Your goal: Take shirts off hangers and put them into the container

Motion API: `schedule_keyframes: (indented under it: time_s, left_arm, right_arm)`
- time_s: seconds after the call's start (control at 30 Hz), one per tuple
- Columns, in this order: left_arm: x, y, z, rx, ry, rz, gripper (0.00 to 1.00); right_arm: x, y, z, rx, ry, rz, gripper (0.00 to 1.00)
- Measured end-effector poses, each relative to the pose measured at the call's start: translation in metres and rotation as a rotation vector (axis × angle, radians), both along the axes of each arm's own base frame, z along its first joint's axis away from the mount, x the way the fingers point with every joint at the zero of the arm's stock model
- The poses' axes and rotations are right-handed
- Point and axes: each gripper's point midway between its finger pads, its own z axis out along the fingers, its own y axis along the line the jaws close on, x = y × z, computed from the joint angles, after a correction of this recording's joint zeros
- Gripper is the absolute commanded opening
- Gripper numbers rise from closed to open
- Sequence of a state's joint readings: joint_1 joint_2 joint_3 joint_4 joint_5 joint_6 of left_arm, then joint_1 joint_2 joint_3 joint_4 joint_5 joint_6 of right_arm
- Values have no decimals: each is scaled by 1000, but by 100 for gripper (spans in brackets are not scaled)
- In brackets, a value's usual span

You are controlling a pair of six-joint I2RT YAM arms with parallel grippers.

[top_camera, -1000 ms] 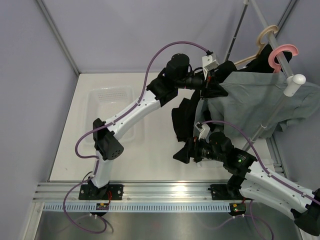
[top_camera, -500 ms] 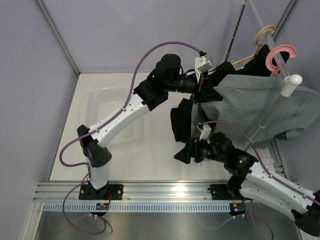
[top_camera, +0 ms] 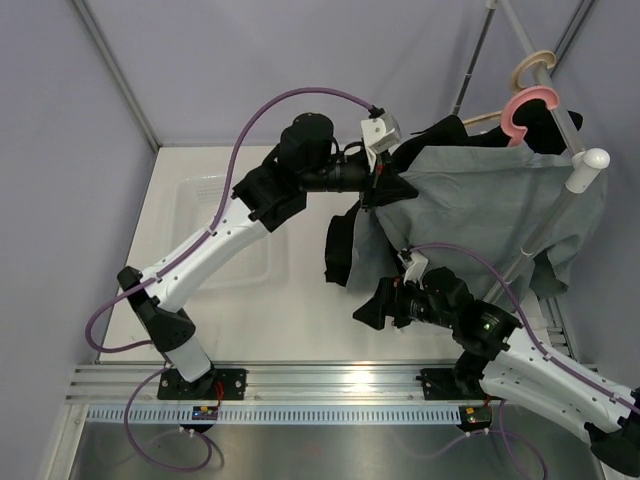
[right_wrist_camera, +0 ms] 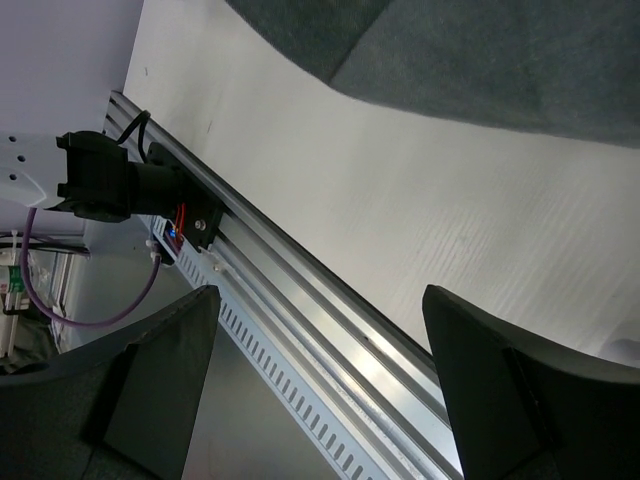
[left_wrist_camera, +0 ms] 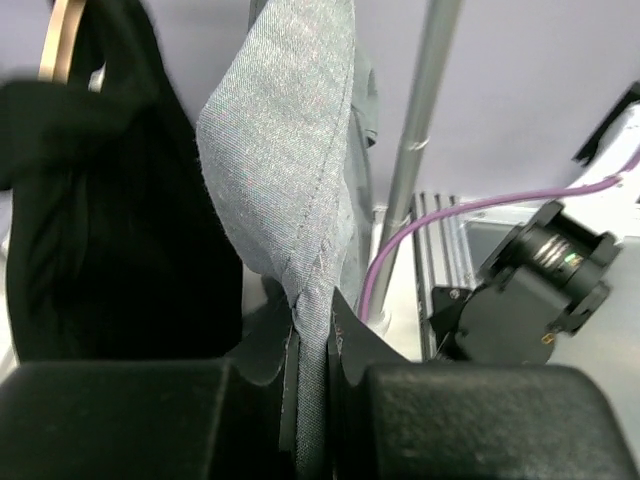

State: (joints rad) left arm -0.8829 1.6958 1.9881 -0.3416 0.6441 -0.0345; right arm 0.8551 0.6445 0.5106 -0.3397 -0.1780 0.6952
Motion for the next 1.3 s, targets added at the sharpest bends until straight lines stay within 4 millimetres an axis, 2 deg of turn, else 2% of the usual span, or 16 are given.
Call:
schedule_keyframes:
  time_s: [0.07,0.17,0.23,0.33,0.43,0.53,0.67,0.77,0.83,0.93,1.17,1.3]
  left_arm:
    - [5,7,-17,37,26,42,0]
    - [17,22,-44,100,69,131,0]
    - [23,39,-63,146,105,197,0]
    - [29,69,-79,197,145,305,0]
    - [24,98,-78,210,162,393,0]
    - [9,127,-67,195,165,456,0]
    - [-14,163,-52,163,162,515,0]
    - [-28,185,-50,151,169,555,0]
    - [-35,197,-54,150,180,577,0]
    - [-42,208,-69,168,208,600,0]
    - [-56,215,-113,227,299,593,0]
    - [-66,212,-122,229,335,548,0]
  right_arm:
    - [0,-2,0,-5,-3,-4,98]
    - [-2,-5,-1,-14,-12,-4,100]
    - [-4,-6,0,-18,-16,3,100]
    - [-10,-5,-2,-35,-21,33,97]
    - [-21,6,4,-68,-37,93,95]
    - [-37,27,24,-93,-84,178,94]
    - [-62,57,62,-87,-173,269,93]
    - [-70,70,94,-72,-252,277,91]
    - [-62,70,112,-79,-303,241,88]
    - [-40,63,144,-93,-404,148,82]
    - [12,54,247,-140,-656,-68,74]
    - [48,40,271,-193,-715,-165,72]
